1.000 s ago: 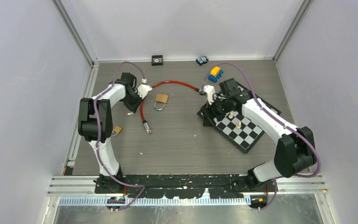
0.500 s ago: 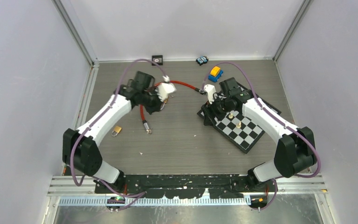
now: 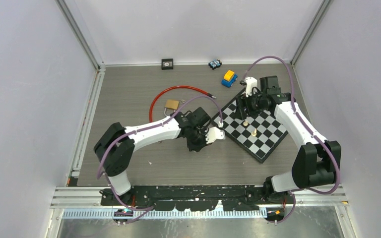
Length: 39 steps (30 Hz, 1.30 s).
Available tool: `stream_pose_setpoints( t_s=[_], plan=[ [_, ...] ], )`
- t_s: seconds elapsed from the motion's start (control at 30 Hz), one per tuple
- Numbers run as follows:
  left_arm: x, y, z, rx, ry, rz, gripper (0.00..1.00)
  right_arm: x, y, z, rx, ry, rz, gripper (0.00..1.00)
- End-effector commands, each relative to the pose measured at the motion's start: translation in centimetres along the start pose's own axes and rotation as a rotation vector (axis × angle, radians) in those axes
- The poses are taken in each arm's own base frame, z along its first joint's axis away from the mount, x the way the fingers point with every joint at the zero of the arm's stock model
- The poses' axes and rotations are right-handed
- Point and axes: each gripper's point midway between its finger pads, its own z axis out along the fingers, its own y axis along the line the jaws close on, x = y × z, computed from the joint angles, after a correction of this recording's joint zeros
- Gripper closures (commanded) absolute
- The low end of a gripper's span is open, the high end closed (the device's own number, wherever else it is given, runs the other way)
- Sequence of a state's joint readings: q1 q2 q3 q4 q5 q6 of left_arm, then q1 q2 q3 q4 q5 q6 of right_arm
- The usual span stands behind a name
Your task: Unlock with the key
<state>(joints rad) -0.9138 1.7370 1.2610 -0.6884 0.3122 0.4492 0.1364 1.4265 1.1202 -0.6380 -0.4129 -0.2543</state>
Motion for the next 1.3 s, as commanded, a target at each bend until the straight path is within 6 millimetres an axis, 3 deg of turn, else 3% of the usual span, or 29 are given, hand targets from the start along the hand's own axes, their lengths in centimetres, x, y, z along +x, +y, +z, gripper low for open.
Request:
stream_pose_setpoints(
  t_s=[0.0, 0.17, 0.23, 0.63, 0.73, 0.8, 0.87, 0.97, 1.07, 1.13, 1.27],
  plan=[
    [-1.8, 0.6, -0.7, -0.054, -0.092, 0.003, 1.00, -2.4, 1.6, -1.8, -0.093, -0.106, -0.011, 0.32],
    [-3.6, 1.5, -4.2, -0.101, -0.264, -0.028, 1.00, -2.4, 4.8, -2.5, -0.270, -0.147, -0.031, 0.32],
    [-3.6, 1.7, -4.7, -0.092, -0.286, -0.047, 1.00, -2.4, 5.4, -2.5, -0.303, -0.155, -0.029, 0.33],
    [-0.7, 2.5, 1.8, -0.048, -0.078, -0.126, 0.94, -2.0, 4.9, -1.9, -0.285, -0.132, -0.018, 0.34],
    [-0.5, 2.2, 2.2, -0.062, -0.055, -0.104, 0.84, -2.0, 4.8, -1.8, -0.283, -0.127, -0.016, 0.34],
    [-0.6, 2.2, 1.9, -0.072, -0.056, -0.095, 0.71, -1.8, 4.7, -1.7, -0.279, -0.120, -0.013, 0.34],
    [-0.8, 2.3, 1.2, -0.085, -0.057, -0.087, 0.56, -1.7, 4.6, -1.6, -0.278, -0.111, -0.012, 0.34],
    [-0.9, 2.5, -0.6, -0.117, -0.050, -0.055, 0.45, -1.6, 4.5, -1.5, -0.281, -0.105, -0.008, 0.34],
    [-0.4, 3.5, -4.2, -0.205, -0.067, -0.038, 0.33, -1.6, 4.6, -1.5, -0.284, -0.105, -0.007, 0.34],
    [1.1, 4.7, -6.6, -0.267, -0.078, -0.072, 0.21, -1.7, 4.7, -1.4, -0.290, -0.104, -0.006, 0.34],
    [7.0, 7.4, -11.1, -0.364, -0.034, -0.253, 0.17, -1.8, 4.9, -1.5, -0.301, -0.106, 0.000, 0.34]
  ],
)
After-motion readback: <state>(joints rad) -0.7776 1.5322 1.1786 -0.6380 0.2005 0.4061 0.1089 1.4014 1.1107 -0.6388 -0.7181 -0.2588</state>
